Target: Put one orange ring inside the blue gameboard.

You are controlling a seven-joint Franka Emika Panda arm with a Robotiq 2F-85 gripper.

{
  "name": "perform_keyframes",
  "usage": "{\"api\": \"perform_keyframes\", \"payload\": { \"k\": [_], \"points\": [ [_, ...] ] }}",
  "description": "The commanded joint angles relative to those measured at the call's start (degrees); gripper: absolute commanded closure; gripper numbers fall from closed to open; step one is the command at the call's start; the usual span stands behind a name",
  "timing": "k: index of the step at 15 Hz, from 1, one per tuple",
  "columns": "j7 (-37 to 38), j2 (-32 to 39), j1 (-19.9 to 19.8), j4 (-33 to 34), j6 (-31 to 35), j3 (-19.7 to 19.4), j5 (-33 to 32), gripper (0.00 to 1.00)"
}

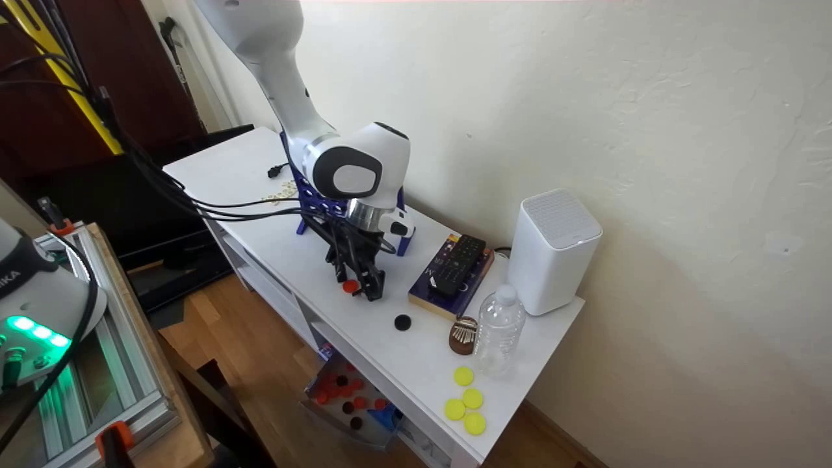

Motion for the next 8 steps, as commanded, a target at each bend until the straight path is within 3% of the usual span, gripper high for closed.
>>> {"api": "perform_keyframes", "payload": {
  "k": [1,3,5,8],
  "points": [
    [-0.2,0.5,-0.8,0.5,1.9,0.5,-0.7,0.38],
    [-0.1,0.5,-0.7,0.5,1.9,0.5,-0.7,0.39],
    [-0.1,0.5,-0.7,0.5,1.9,0.5,-0.7,0.46],
    [-0.2,0.4,-0.7,0.5,2.2,0.5,-0.8,0.78]
  ]
}}
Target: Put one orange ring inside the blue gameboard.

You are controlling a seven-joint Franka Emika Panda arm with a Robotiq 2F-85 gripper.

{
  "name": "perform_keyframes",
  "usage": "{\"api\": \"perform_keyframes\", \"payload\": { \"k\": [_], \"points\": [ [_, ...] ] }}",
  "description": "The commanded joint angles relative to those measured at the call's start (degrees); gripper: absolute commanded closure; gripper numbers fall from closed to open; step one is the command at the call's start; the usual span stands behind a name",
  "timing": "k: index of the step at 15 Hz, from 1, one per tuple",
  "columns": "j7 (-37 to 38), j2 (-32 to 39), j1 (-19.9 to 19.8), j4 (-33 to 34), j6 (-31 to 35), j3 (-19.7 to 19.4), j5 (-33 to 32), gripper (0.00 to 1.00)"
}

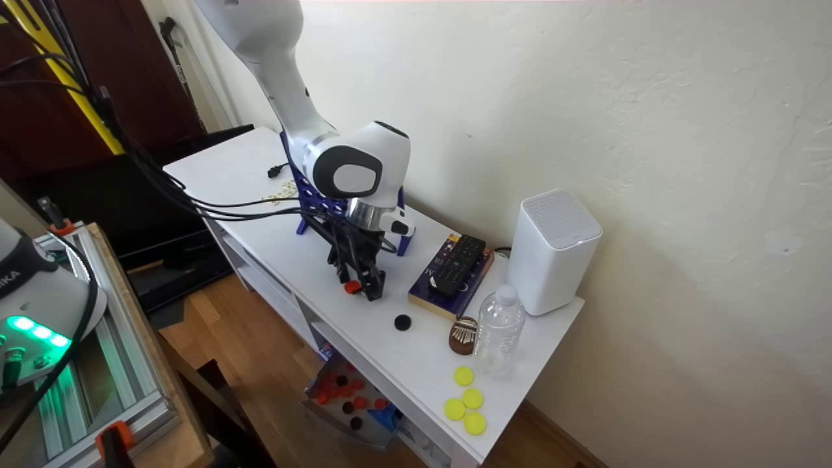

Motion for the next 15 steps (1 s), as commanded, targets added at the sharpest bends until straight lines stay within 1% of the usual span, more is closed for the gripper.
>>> {"api": "perform_keyframes", "payload": {
  "k": [1,5,10,12,15],
  "points": [
    [-0.1,0.4,-0.7,0.5,1.8,0.5,-0.8,0.79],
    [-0.1,0.3,-0.5,0.4,2.6,0.3,-1.0,0.80],
    [-0.5,-1.2,-0.3,-1.8,4.9,0.1,-1.5,0.80],
    [-1.1,-2.8,-0.4,-4.4,7.6,0.0,-1.8,0.80],
    [-2.7,-6.5,-0.7,-10.6,14.5,-0.4,-2.4,0.80]
  ]
}}
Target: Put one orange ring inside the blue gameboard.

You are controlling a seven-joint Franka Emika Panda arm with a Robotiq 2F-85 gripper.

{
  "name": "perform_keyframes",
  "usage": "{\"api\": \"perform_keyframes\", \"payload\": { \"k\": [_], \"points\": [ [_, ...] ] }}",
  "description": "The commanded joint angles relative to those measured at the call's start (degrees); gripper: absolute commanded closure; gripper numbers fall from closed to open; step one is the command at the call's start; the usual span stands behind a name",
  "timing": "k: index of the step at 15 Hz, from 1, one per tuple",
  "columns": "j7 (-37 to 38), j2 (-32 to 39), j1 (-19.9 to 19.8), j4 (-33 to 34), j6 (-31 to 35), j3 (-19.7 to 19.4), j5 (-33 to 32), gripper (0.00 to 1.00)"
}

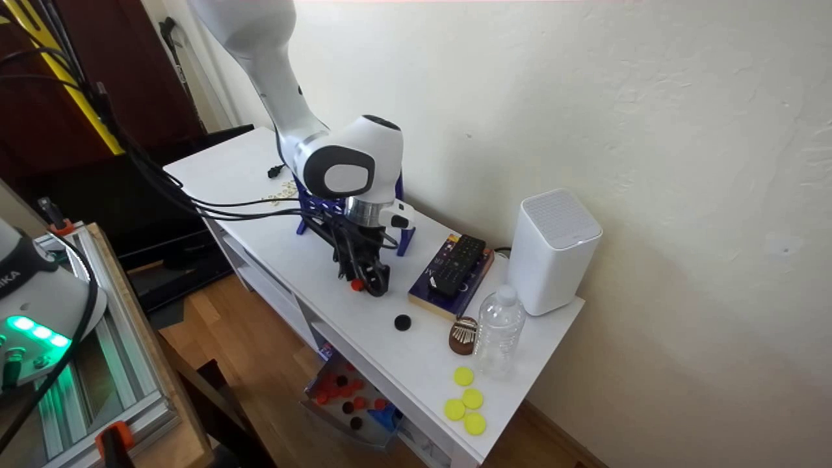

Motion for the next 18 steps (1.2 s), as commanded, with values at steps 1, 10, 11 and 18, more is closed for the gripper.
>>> {"api": "perform_keyframes", "payload": {
  "k": [1,10,11,18],
  "points": [
    [-1.8,-5.7,-0.7,-9.3,8.9,-0.4,-2.6,0.80],
    [-2.9,-14.3,0.6,-22.7,24.2,-3.2,-5.8,0.80],
    [-3.0,-14.6,0.3,-22.4,23.8,-2.9,-5.7,0.30],
    [-3.4,-12.9,-0.3,-17.3,19.5,-1.1,-5.3,0.00]
  ]
}}
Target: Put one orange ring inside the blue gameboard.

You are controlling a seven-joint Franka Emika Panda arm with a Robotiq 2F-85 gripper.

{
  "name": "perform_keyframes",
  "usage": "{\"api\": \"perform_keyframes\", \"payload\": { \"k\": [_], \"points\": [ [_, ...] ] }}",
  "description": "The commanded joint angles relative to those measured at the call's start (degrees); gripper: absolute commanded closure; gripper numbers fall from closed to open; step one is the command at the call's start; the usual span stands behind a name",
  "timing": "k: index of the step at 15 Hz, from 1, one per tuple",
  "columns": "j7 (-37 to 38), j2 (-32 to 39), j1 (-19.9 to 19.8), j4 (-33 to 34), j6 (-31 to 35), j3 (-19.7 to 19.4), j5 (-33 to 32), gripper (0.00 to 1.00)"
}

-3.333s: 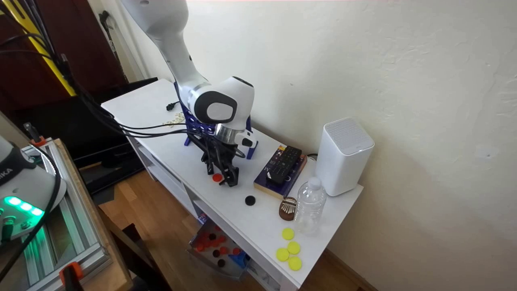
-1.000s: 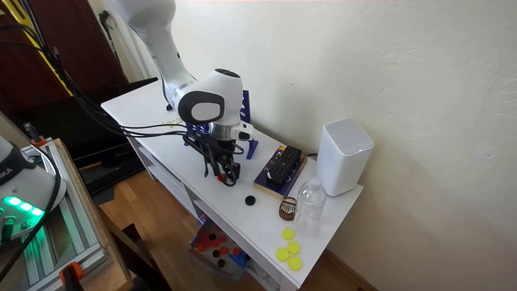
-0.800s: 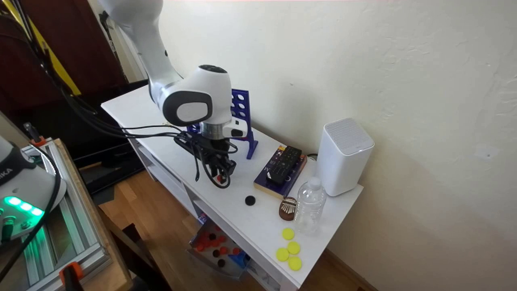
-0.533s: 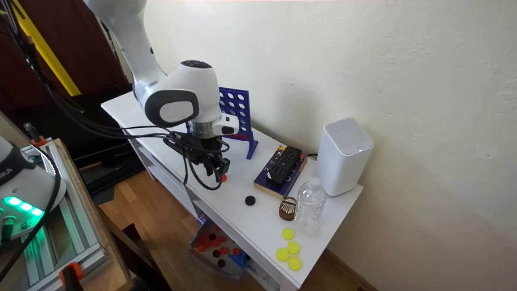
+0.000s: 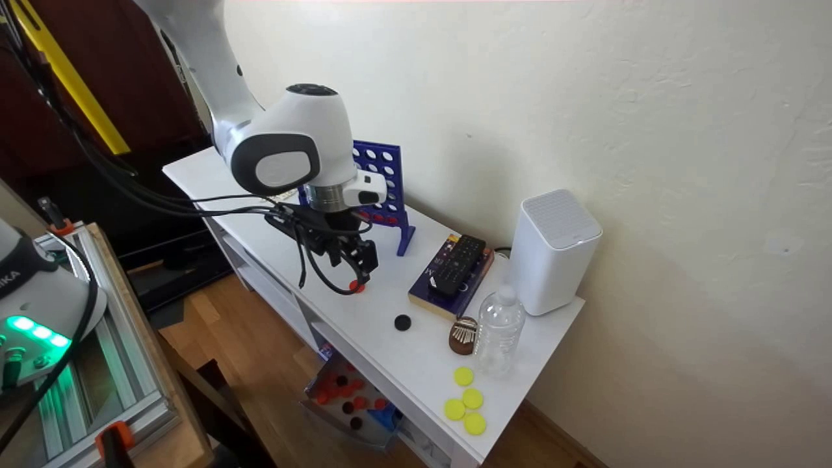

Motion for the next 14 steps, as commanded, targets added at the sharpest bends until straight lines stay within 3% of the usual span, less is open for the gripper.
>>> {"api": "perform_keyframes", "payload": {
  "k": [1,8,14],
  "points": [
    [-0.3,0.7,-0.3,3.1,-4.2,0.9,-1.3,0.00],
    [-0.8,5.0,-0.5,10.9,-14.3,2.2,-1.0,0.05],
    [-1.2,8.7,-0.6,15.4,-19.0,2.5,-1.1,0.10]
  ]
}}
